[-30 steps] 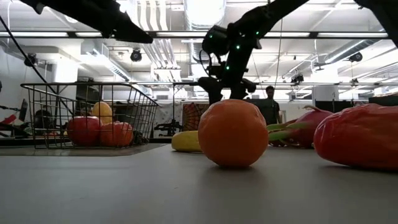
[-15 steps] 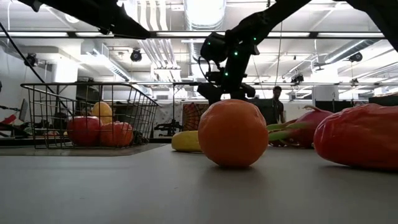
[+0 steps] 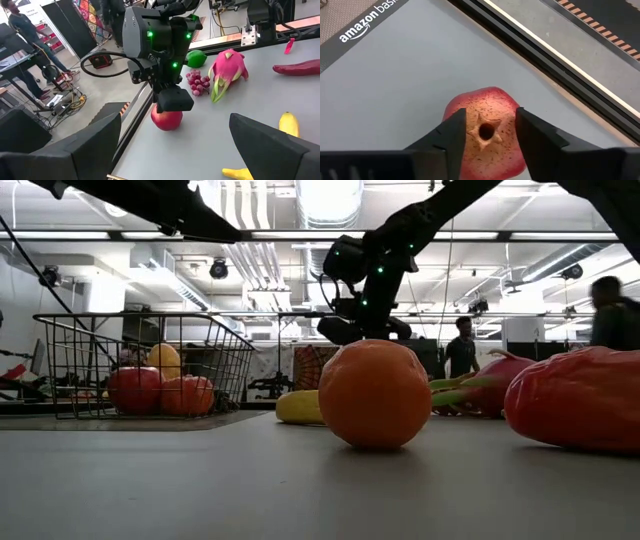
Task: Build produce basket
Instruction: Put the red pomegranate into the gold wire basket
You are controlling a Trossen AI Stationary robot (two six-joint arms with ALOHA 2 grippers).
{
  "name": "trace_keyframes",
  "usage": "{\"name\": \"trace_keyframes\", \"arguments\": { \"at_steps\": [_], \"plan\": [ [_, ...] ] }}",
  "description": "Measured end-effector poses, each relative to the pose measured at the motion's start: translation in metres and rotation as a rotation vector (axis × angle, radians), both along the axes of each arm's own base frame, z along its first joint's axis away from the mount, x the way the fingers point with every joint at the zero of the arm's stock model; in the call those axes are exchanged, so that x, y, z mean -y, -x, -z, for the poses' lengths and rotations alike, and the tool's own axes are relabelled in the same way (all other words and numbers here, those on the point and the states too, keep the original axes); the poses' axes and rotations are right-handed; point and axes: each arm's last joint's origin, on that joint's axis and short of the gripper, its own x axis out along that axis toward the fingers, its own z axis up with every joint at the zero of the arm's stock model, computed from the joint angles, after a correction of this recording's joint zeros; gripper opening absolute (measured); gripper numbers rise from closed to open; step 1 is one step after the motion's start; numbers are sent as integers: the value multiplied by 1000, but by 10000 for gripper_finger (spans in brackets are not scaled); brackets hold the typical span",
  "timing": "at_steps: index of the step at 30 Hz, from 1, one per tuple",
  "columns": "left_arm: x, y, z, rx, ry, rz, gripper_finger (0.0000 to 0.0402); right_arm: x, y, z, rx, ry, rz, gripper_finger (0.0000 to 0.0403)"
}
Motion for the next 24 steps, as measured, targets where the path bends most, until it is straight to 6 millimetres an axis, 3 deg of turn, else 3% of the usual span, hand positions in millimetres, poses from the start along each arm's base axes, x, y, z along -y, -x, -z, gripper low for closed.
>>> {"name": "trace_keyframes", "arguments": {
  "at_steps": [14,24],
  "plan": [
    [0,0,0,0,0,0,352,-2,0,1,16,-19,-1,24],
    [0,0,0,3,0,0,352,-7,-1,-3,35,-17,-18,13]
  ]
}}
